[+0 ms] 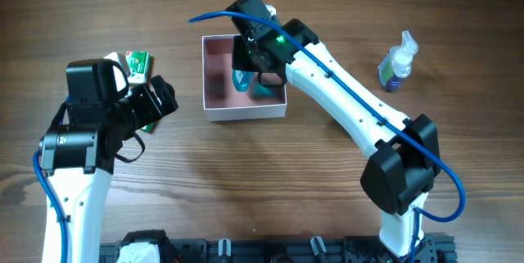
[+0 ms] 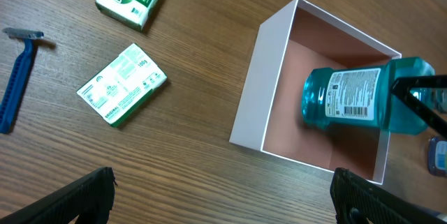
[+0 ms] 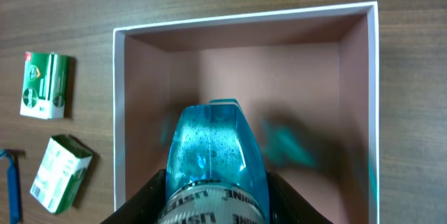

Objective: Pack container
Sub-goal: 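Carry the mouthwash bottle into the box and release it, then move the right gripper to the foam soap bottle and grasp it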

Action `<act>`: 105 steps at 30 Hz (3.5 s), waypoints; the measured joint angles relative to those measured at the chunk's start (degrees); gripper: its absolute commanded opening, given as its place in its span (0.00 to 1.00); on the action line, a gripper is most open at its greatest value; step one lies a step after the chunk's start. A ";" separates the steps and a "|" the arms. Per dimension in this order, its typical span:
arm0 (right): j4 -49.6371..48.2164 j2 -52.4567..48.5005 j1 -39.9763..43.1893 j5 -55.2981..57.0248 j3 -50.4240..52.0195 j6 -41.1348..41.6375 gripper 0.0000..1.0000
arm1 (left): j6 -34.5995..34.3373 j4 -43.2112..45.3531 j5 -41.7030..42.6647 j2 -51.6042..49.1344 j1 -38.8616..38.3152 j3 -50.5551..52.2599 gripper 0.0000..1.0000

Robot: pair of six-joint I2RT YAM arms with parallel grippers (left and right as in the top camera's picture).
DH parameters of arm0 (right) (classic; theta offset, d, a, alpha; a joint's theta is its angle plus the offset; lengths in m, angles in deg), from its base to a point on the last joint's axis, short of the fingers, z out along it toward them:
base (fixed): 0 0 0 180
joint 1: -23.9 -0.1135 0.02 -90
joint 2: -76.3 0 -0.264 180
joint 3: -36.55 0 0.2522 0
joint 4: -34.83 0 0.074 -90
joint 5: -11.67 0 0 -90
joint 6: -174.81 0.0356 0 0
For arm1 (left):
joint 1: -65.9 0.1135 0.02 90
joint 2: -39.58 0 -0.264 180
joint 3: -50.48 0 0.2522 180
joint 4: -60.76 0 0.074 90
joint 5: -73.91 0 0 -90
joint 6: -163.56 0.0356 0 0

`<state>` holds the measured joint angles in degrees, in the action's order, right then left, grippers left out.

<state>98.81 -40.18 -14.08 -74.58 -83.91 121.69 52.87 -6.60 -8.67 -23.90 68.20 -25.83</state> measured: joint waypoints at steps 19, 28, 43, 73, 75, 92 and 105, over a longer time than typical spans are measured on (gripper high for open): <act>-7.02 -2.82 0.85 0.42 0.00 -2.25 0.04 | 0.00 -0.02 0.00 0.00 0.00 0.00 1.00; -7.02 -5.68 0.85 0.63 0.00 -3.13 0.18 | 0.00 0.00 0.00 0.00 0.00 0.00 1.00; -7.52 -5.68 0.85 0.81 -0.09 -5.51 0.64 | 0.00 0.00 0.00 0.00 0.00 0.00 1.00; -2.23 -5.07 0.85 -5.07 -0.09 -9.75 0.81 | 0.02 0.00 0.00 0.00 0.00 0.00 1.00; -0.90 -3.78 0.85 -5.18 -0.09 -9.84 0.82 | 0.00 0.00 0.00 -0.02 0.00 0.00 1.00; 17.33 20.92 30.21 -4.17 -0.90 -15.10 0.99 | 0.00 0.02 0.00 0.00 0.00 0.00 1.00; 24.00 19.26 47.30 -4.61 0.28 -39.78 1.00 | 0.00 0.28 0.00 0.00 0.00 0.00 1.00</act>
<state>122.81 -20.93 33.22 -79.19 -83.62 81.91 52.87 -6.32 -8.67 -23.90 68.20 -25.83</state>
